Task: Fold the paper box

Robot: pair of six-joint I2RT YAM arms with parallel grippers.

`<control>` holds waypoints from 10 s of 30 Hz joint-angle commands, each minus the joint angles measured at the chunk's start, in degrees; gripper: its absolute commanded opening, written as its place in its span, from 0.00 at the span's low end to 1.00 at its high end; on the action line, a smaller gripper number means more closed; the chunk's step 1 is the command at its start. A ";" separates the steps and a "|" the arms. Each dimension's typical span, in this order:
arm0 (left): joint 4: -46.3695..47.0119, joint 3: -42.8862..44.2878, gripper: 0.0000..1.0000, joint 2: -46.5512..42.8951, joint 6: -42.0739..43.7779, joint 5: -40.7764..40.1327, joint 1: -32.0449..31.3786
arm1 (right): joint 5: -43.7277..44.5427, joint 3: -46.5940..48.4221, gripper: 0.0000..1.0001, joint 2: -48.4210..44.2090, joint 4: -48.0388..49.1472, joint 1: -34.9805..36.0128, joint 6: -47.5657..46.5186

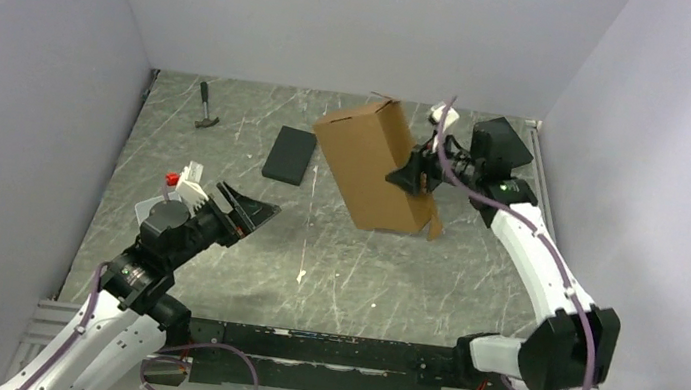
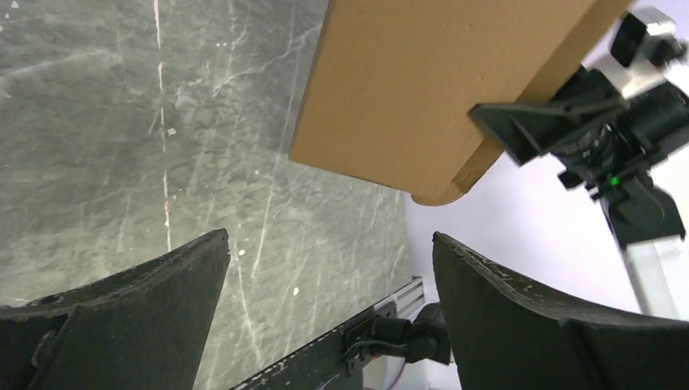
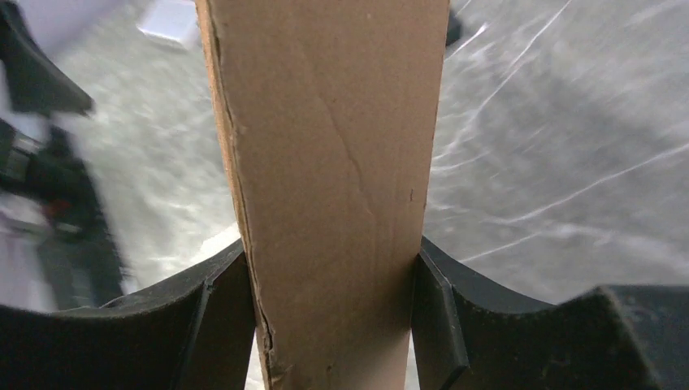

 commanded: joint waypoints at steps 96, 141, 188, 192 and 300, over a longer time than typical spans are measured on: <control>1.47 25.26 0.84 61.00 22.80 4.68 -4.98 | 5.68 -10.06 0.00 18.85 5.76 -3.51 10.68; 2.22 17.44 0.99 31.13 37.94 9.90 1.54 | -10.58 -34.35 0.88 -15.14 -9.58 12.32 -60.54; -9.61 29.68 0.66 63.25 47.62 19.00 5.18 | 13.50 -29.54 0.13 1.07 6.48 28.28 -38.71; -10.03 30.02 0.63 64.44 47.47 19.37 5.18 | 13.65 -28.99 0.11 1.20 6.66 27.56 -36.88; -12.00 31.56 0.48 70.41 46.76 24.35 5.08 | 7.63 -17.38 0.00 10.17 -2.15 23.60 -21.95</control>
